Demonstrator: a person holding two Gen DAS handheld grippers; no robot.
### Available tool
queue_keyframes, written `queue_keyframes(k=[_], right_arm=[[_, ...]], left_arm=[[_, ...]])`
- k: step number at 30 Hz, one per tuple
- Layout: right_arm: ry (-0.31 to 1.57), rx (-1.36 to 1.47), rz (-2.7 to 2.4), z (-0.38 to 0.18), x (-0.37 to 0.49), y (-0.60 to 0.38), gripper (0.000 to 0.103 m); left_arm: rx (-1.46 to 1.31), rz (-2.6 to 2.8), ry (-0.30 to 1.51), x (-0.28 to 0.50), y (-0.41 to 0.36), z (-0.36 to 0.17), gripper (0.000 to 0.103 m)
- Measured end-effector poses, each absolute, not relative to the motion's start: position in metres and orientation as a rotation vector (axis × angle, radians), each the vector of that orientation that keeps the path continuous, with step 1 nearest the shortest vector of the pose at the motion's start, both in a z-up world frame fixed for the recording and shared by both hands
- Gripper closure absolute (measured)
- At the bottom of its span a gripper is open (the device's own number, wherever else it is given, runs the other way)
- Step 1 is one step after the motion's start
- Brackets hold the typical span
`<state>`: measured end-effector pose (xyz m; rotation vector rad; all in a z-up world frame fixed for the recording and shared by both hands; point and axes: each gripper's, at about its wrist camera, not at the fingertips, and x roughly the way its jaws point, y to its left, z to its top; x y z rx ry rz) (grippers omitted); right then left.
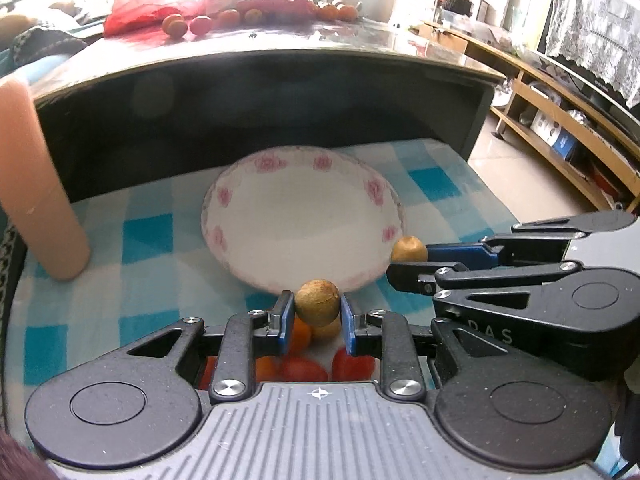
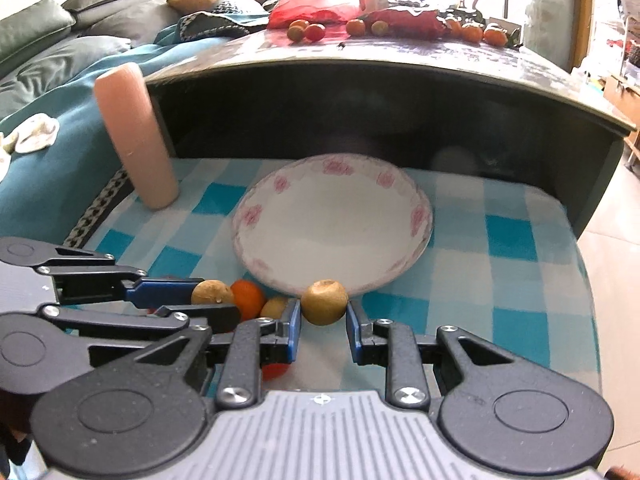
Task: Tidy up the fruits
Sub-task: 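Carry both yellow fruits over the white plate and open both grippers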
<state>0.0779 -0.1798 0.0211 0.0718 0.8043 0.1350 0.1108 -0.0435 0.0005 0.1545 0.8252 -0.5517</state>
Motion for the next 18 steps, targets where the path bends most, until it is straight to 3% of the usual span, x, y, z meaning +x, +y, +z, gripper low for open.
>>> queue_keyframes(k=[18], right_arm=[[0.792,0.077,0.124,0.002,0.130,-0.192,0.062]], left_arm=[[0.163,-0.511,0.820,0.145,-0.050,-0.021,0.073]])
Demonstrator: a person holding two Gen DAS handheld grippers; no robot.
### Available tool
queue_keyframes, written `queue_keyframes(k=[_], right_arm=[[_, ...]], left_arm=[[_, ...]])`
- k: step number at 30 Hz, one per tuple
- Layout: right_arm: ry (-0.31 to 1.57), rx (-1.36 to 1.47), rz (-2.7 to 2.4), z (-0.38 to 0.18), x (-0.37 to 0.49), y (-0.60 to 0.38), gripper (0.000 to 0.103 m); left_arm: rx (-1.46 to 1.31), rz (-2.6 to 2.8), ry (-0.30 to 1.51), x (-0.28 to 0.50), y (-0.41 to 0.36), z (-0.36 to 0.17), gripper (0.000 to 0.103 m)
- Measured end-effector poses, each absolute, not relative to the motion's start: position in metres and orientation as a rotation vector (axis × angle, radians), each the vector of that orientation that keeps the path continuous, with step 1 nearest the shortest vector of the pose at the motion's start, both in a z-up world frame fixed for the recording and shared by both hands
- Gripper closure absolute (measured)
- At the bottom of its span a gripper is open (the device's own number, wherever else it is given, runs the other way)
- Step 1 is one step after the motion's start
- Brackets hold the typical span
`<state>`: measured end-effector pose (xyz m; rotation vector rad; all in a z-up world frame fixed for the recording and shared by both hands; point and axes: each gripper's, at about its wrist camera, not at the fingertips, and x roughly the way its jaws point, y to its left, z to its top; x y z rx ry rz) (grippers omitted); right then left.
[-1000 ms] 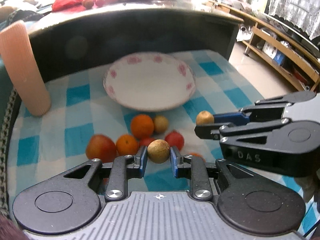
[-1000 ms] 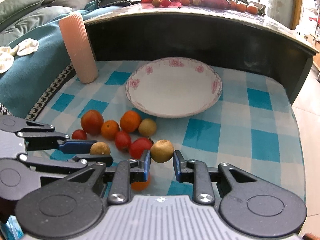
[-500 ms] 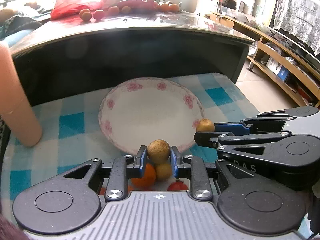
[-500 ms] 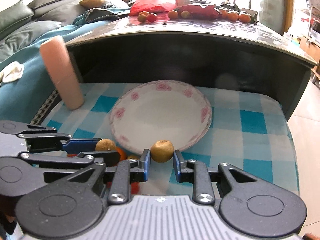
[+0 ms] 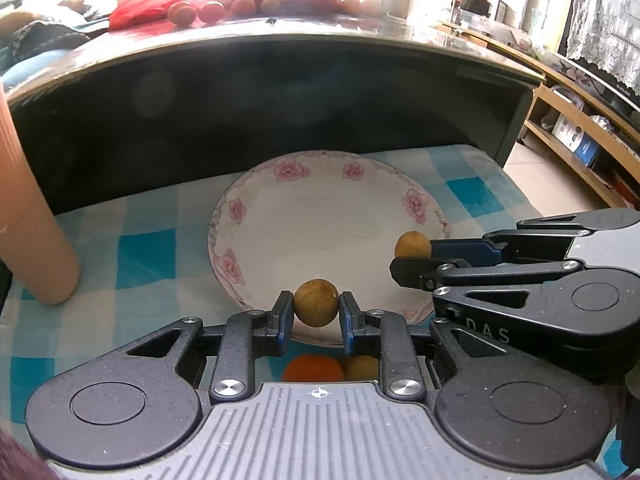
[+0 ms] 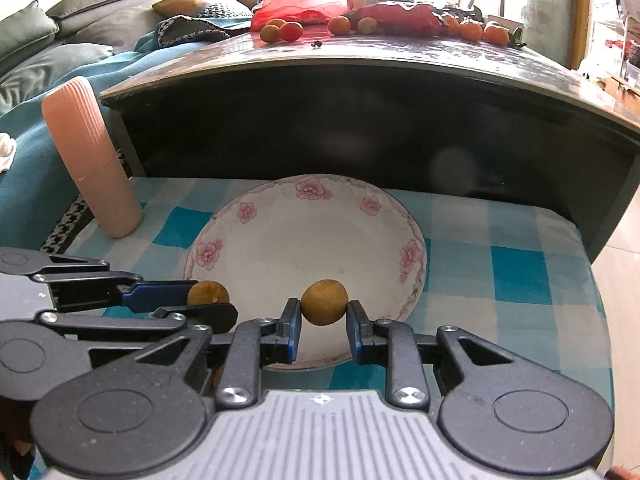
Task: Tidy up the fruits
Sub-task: 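Carry both yellow fruits over the white plate and open both grippers, then withdraw both open grippers from the plate back toward the fruit pile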
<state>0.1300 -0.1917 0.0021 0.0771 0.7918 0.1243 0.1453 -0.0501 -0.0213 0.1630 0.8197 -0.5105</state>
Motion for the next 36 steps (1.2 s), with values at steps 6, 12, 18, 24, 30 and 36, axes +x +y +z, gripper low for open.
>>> queue_keyframes(k=[6,12,18,24,30,36], right_arm=[[0.801,0.074,0.131,-0.007,0.135,-0.195,0.062],[0.794,0.083,0.138,-0.009,0.140,-0.195,0.061],[0.791,0.078,0.127,-0.011,0.139,-0.197,0.061],[0.787,0.072,0.124,-0.010,0.141,-0.198,0.058],[0.755,0.091,0.110,0.006,0.137,-0.202,0.057],[0.721,0.110,0.102,0.029,0.129,-0.205,0.057]], left_arm=[[0.166,-0.500,0.817,0.150,-0.050,-0.025,0.072],[0.171,-0.494,0.814,0.151,-0.050,-0.027,0.068],[0.176,-0.491,0.808,0.152,-0.050,-0.027,0.063],[0.175,-0.479,0.801,0.149,-0.048,-0.021,0.055],[0.168,-0.462,0.793,0.144,-0.041,-0.006,0.055],[0.162,-0.455,0.778,0.134,-0.033,0.014,0.053]])
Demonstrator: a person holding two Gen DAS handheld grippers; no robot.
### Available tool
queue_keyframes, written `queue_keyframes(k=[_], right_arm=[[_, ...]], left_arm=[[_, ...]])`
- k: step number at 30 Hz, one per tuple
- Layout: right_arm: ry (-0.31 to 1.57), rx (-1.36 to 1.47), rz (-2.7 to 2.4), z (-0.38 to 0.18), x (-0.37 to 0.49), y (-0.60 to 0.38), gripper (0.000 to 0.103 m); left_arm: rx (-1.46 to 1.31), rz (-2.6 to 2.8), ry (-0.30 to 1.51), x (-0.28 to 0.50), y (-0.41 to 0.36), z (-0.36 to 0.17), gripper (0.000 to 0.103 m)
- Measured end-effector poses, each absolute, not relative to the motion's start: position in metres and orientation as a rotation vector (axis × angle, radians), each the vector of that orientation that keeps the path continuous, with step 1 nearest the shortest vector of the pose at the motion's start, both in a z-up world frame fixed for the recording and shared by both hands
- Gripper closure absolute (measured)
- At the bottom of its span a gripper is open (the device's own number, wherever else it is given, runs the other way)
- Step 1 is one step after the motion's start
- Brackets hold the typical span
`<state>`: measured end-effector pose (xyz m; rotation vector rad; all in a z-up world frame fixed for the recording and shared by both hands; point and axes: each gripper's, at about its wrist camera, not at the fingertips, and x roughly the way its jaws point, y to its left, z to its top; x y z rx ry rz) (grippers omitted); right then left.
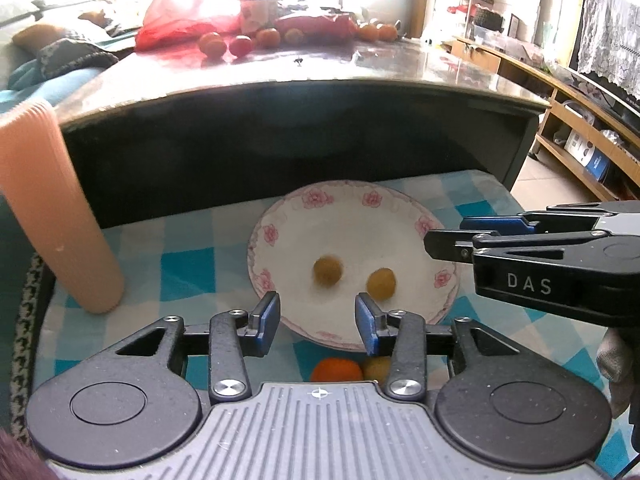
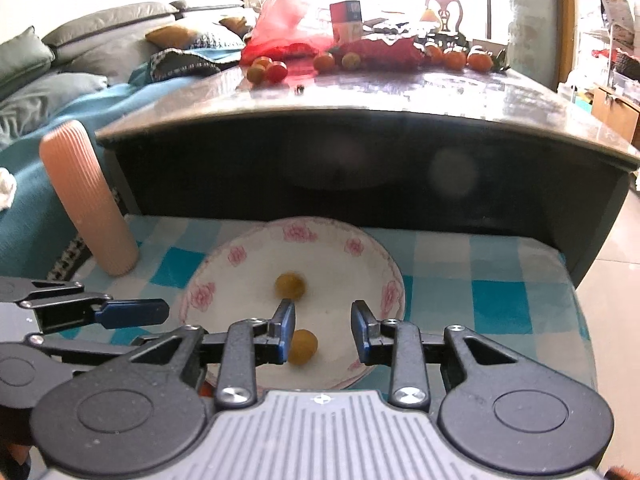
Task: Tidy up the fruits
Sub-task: 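Withdraw both open grippers from the plate back toward the fruit pile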
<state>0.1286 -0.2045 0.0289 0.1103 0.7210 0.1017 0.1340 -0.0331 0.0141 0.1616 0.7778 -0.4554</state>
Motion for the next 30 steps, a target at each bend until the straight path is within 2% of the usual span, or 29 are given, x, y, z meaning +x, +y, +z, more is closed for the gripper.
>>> queue_keyframes(k=[16,30], right_arm=[[0.686,0.131,0.123,0.071,0.067,-0.185,0.056],[0.745,0.167,0.136,0.060,0.018,-0.173,0.056]], left_arm=[[0.109,-0.442,0.776,0.075,0.008,0.042,0.051],[0.113,-0.423,0.848,0.052,0.040,0.019,0.048]])
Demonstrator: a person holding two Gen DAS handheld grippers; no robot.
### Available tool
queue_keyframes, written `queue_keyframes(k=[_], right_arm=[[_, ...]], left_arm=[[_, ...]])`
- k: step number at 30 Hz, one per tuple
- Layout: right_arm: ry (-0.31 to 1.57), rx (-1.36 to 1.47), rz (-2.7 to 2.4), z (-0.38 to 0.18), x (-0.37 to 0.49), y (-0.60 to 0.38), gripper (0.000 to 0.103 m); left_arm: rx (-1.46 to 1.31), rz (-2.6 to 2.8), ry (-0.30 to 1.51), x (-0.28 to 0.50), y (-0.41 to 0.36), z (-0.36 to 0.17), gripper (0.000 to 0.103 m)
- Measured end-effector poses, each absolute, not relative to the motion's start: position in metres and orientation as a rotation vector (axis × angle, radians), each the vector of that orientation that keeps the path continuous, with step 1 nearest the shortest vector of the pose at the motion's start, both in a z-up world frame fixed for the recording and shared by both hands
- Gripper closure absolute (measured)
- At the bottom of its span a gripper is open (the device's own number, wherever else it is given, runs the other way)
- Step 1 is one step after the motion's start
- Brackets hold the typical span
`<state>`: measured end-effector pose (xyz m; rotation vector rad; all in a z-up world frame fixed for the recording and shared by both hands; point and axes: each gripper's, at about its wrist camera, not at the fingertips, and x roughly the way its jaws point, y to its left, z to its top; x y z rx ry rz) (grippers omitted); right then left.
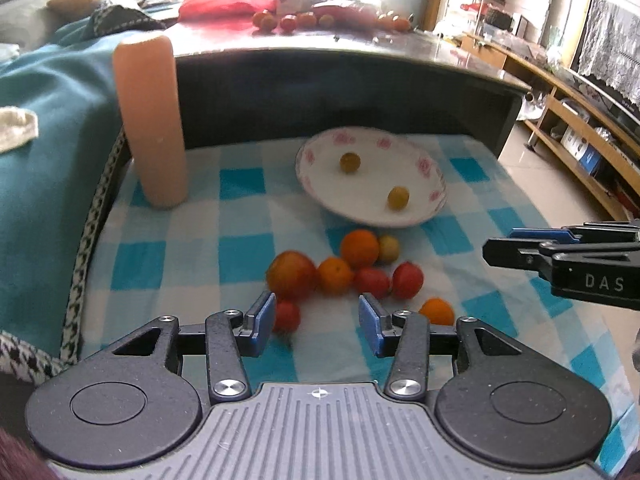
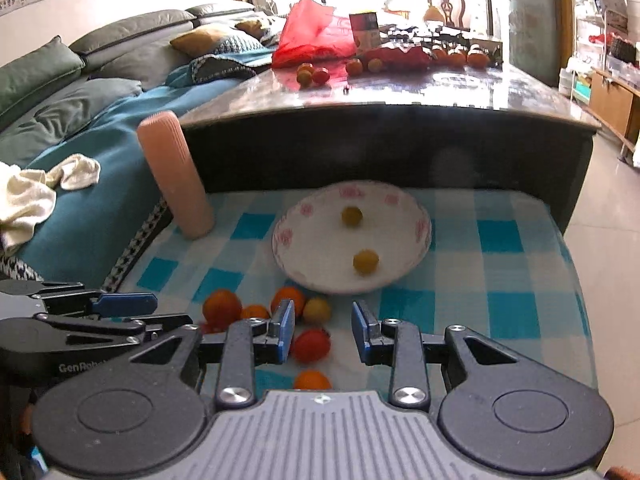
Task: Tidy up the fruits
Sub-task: 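Withdraw both open grippers from the plate back toward the fruit pile, then close the right gripper on an orange and lift it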
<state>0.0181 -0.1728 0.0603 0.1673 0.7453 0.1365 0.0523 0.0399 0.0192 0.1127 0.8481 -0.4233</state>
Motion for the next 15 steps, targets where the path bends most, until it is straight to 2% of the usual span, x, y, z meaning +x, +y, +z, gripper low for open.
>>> queue_keyframes(k=[15], right_arm=[[0.896,0.091,0.197,0.013,0.023,-0.152,0.054]], left_arm=[[0.180,-0.465,0.930,0.049,0.037,-0.009,0.042]])
